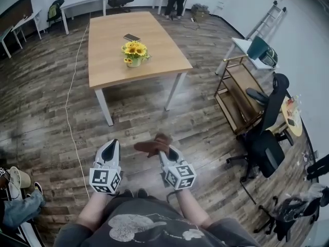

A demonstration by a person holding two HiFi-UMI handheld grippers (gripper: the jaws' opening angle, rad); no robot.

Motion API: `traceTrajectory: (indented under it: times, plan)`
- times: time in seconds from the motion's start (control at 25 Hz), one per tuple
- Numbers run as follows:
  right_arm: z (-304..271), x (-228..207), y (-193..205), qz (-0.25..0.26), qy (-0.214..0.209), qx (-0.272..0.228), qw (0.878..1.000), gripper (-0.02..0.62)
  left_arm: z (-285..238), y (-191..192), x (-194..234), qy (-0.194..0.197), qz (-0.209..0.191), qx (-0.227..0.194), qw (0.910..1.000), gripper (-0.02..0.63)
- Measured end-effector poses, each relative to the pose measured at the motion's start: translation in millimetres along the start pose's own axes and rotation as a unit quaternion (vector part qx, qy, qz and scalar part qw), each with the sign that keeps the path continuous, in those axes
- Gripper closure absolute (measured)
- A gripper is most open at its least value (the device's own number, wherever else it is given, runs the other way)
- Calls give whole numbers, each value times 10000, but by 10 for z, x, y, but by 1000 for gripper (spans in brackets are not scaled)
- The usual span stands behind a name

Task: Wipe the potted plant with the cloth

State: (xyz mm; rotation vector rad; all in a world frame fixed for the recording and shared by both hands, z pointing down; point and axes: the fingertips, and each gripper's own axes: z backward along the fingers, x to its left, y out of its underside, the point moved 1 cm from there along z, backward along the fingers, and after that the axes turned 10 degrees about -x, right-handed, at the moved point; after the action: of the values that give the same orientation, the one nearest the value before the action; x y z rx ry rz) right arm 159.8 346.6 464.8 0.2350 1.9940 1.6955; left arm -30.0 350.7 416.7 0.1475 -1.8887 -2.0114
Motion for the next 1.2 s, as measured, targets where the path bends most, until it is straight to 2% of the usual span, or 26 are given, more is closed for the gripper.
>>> traceTrajectory:
  times: [0.32, 0.6, 0.84, 1.2]
  plan:
    - [-125, -118, 23, -20, -120, 85, 9999, 546, -68, -5, 24, -191, -158, -83, 9997, 588]
    - [-417, -197, 45, 49, -132, 137, 9998, 546, -314, 81, 191, -172, -87, -111, 9998, 586]
    - [-868, -341, -19, 34, 67, 106, 9999, 546, -793, 110, 511, -49, 5, -96, 9999, 586]
    - [-1708, -642, -296, -12, 612, -69, 9981, 546, -1811, 121, 962, 469, 174, 39, 9987, 569]
